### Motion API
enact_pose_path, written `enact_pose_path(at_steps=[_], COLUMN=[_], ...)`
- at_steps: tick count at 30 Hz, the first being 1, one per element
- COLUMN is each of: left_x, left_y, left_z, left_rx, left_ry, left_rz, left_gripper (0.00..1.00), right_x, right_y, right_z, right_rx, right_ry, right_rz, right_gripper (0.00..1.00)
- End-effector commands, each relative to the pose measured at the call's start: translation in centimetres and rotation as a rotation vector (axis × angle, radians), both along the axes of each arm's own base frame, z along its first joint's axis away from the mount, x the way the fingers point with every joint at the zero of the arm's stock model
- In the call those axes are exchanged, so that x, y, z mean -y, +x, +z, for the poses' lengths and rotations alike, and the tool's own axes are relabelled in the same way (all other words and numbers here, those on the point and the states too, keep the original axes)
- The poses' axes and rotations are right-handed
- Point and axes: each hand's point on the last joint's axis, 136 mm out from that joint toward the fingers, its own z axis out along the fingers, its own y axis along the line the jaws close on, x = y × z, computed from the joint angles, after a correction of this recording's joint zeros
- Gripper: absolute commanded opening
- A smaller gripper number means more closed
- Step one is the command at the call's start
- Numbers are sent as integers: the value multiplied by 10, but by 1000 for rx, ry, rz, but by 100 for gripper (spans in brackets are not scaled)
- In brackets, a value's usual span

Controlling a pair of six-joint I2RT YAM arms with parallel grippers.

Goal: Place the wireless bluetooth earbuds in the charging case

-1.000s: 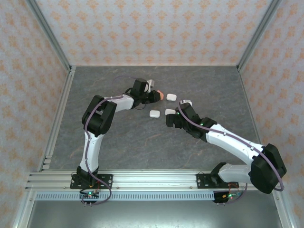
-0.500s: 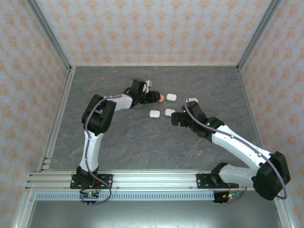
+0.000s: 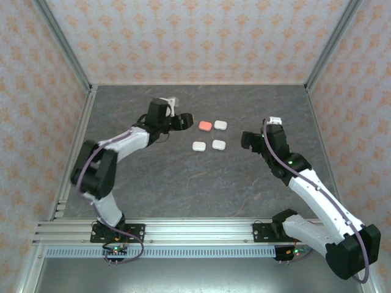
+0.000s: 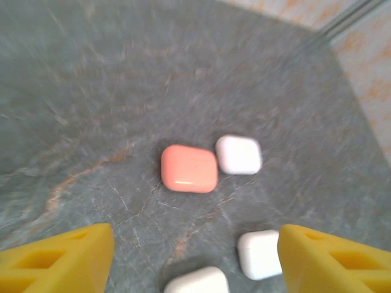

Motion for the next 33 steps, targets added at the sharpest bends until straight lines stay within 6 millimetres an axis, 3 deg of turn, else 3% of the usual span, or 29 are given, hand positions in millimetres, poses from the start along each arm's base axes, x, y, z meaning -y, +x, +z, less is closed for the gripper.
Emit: enact_pose_path(at_steps=[1, 6, 12, 20, 25, 31, 33], left_x=[-37, -92, -145, -182, -206, -218, -216], left_y=[-20, -67, -107, -119, -125, -119, -115], left_z=[32, 69, 86, 55, 31, 2, -5], left_rx=[133, 332, 504, 495, 449, 398, 395], left_ry=[124, 232, 338, 490, 605, 647, 666], left_rz=[104, 270, 461, 611, 702, 686, 659], left_gripper=[74, 81, 83, 85, 93, 98, 98], right_x=[28, 51, 60, 81, 80, 81, 88], right_y=[3, 10, 27, 48, 60, 74, 83], right_z=[3, -18, -50, -84, -91, -117, -122], right_rx=[65, 122, 217, 284, 298, 298, 203], right_ry=[-92, -213, -159, -132, -119, -98, -109], right_rz=[-88, -129, -111, -170, -123, -121, -162], right_gripper=[99, 99, 99, 99, 99, 99, 99])
